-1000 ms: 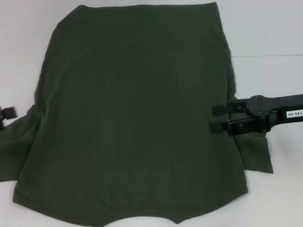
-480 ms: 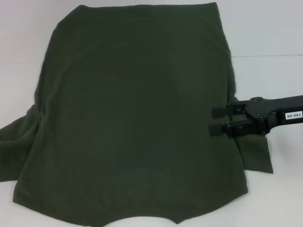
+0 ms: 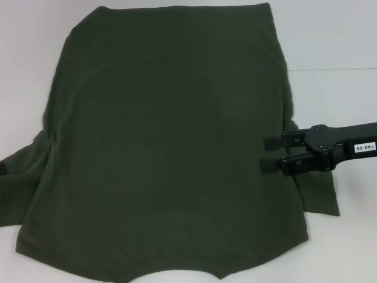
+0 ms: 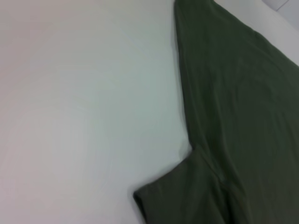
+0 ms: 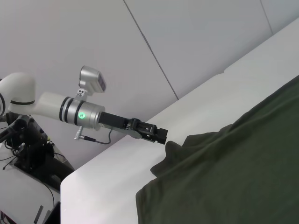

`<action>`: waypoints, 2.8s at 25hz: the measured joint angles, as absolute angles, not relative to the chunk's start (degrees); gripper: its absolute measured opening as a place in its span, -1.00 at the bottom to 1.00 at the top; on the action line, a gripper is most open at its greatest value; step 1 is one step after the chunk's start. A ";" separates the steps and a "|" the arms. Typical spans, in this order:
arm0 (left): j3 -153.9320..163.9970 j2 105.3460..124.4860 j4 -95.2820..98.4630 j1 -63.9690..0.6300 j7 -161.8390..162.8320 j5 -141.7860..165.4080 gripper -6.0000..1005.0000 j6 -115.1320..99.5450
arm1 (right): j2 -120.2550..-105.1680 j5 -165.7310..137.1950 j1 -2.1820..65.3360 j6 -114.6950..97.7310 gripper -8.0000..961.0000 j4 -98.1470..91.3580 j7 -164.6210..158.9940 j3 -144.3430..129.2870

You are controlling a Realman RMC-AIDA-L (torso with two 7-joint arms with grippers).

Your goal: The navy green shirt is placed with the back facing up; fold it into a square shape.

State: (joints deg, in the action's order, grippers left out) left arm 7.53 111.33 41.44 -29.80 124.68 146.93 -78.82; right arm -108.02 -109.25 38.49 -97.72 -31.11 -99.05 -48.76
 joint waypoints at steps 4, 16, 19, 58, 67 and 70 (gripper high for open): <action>8.35 111.28 40.11 -30.08 124.29 146.99 0.67 -77.41 | -108.00 -109.25 38.56 -97.72 0.89 -31.11 -99.05 -48.83; 10.64 111.15 37.50 -31.01 124.29 147.16 0.67 -77.75 | -108.00 -109.25 38.75 -97.39 0.89 -31.12 -98.97 -48.69; 10.64 110.72 36.05 -31.94 124.15 147.20 0.67 -78.70 | -108.00 -109.25 38.80 -97.31 0.89 -31.11 -98.96 -48.76; 10.82 110.56 35.50 -32.34 124.49 148.53 0.00 -75.93 | -108.18 -109.25 39.46 -96.88 0.89 -31.11 -98.66 -49.02; 12.78 110.63 35.56 -32.54 127.54 149.80 -0.09 -74.08 | -108.26 -109.24 39.53 -96.64 0.89 -31.11 -98.68 -49.04; 13.04 110.60 35.50 -32.79 127.80 149.89 -0.21 -74.03 | -108.27 -109.24 39.62 -96.57 0.88 -31.11 -98.62 -49.04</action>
State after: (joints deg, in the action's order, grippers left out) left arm 13.04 110.60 35.50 -32.79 127.80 149.89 -74.03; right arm -108.27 -109.24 39.62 -96.57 -31.11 -98.62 -49.04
